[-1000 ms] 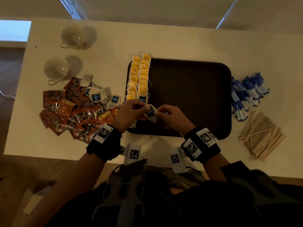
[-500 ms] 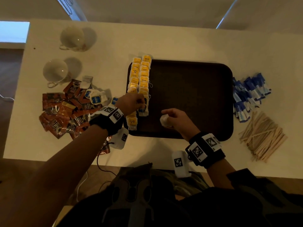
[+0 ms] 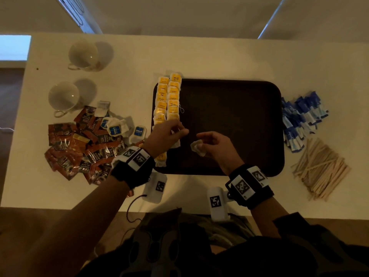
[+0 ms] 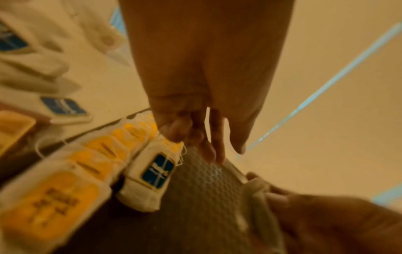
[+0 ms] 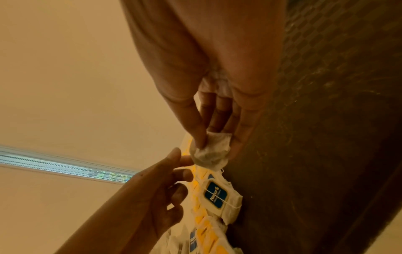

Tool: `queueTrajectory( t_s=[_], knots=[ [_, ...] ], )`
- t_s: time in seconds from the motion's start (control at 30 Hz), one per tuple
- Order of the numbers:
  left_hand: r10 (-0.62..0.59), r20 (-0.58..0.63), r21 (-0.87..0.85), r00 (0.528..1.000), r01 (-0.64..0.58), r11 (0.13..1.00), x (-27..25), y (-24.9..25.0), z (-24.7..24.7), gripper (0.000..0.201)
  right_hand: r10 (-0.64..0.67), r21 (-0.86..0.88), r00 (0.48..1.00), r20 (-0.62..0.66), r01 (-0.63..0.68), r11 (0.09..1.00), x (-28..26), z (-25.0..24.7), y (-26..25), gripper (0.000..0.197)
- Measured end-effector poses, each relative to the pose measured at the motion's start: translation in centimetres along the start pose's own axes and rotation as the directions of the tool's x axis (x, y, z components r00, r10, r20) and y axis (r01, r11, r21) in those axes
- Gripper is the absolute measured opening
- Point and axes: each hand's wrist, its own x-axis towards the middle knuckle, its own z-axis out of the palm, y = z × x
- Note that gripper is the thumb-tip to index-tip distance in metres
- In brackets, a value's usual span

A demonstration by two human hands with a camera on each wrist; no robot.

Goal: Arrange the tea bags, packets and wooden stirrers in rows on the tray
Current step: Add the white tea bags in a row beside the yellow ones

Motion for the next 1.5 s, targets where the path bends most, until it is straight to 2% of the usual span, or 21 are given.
queueTrajectory(
  t_s=[0.07, 0.17, 0.23, 0.33, 0.43, 0.5, 0.67, 0.87, 1.1, 1.27, 1.37, 1.5],
  knots=[
    [-0.056, 0.160, -0.143, 0.985, 0.080, 0.986, -0.5, 0.7, 0.4, 0.016, -0.027, 0.004, 1.000, 0.005, 0.027, 1.000, 0.1, 0.1, -0.1, 0.025],
    [-0.178, 0.306, -0.357, 0.935, 0.286, 0.889, -1.0, 1.4, 0.6, 0.023, -0.078, 0.007, 0.997, 0.008, 0.078, 0.997, 0.5, 0.3, -0.2, 0.029],
    [-0.219, 0.353, -0.452, 0.910, 0.371, 0.812, -1.2, 1.6, 0.7, 0.030, -0.115, -0.017, 0.993, 0.009, 0.115, 0.993, 0.6, 0.5, -0.2, 0.032],
    [-0.250, 0.365, -0.546, 0.897, 0.424, 0.722, -1.2, 1.7, 0.6, 0.032, -0.188, -0.072, 0.982, 0.016, 0.188, 0.979, 0.8, 0.9, -0.1, 0.042],
    [-0.304, 0.398, -0.581, 0.866, 0.494, 0.647, -1.1, 1.5, 0.3, 0.033, -0.204, -0.063, 0.978, 0.050, 0.207, 0.976, 0.8, 1.1, -0.1, 0.052],
    [-0.289, 0.436, -0.601, 0.853, 0.514, 0.611, -1.2, 1.3, 0.0, 0.033, -0.215, -0.046, 0.973, 0.084, 0.220, 0.974, 0.8, 1.2, 0.0, 0.056],
    [-0.260, 0.402, -0.627, 0.878, 0.471, 0.620, -1.5, 0.6, 0.0, 0.028, -0.265, -0.079, 0.959, 0.103, 0.274, 0.959, 0.7, 1.4, 0.4, 0.057],
    [-0.290, 0.428, -0.637, 0.856, 0.513, 0.575, -1.2, 0.5, 0.4, 0.035, -0.307, -0.133, 0.945, 0.116, 0.321, 0.938, 0.6, 1.8, 0.4, 0.057],
    [-0.189, 0.386, -0.624, 0.903, 0.407, 0.667, -1.0, 1.1, 0.3, 0.025, -0.359, -0.167, 0.931, 0.065, 0.365, 0.916, 0.7, 2.2, 0.0, 0.058],
    [-0.163, 0.261, -0.654, 0.951, 0.299, 0.695, -1.4, 0.8, 0.2, 0.025, -0.279, -0.135, 0.958, -0.072, 0.268, 0.954, 0.8, 2.2, 0.1, 0.048],
    [-0.170, 0.194, -0.643, 0.966, 0.256, 0.722, -1.6, 0.4, 0.3, 0.021, -0.146, -0.052, 0.989, -0.005, 0.145, 0.988, 0.8, 1.8, 0.1, 0.035],
    [-0.183, 0.118, -0.586, 0.976, 0.217, 0.781, -1.8, -0.1, 0.6, 0.015, -0.071, -0.031, 0.997, 0.033, 0.072, 0.997, 0.8, 1.7, 0.4, 0.017]
  ],
)
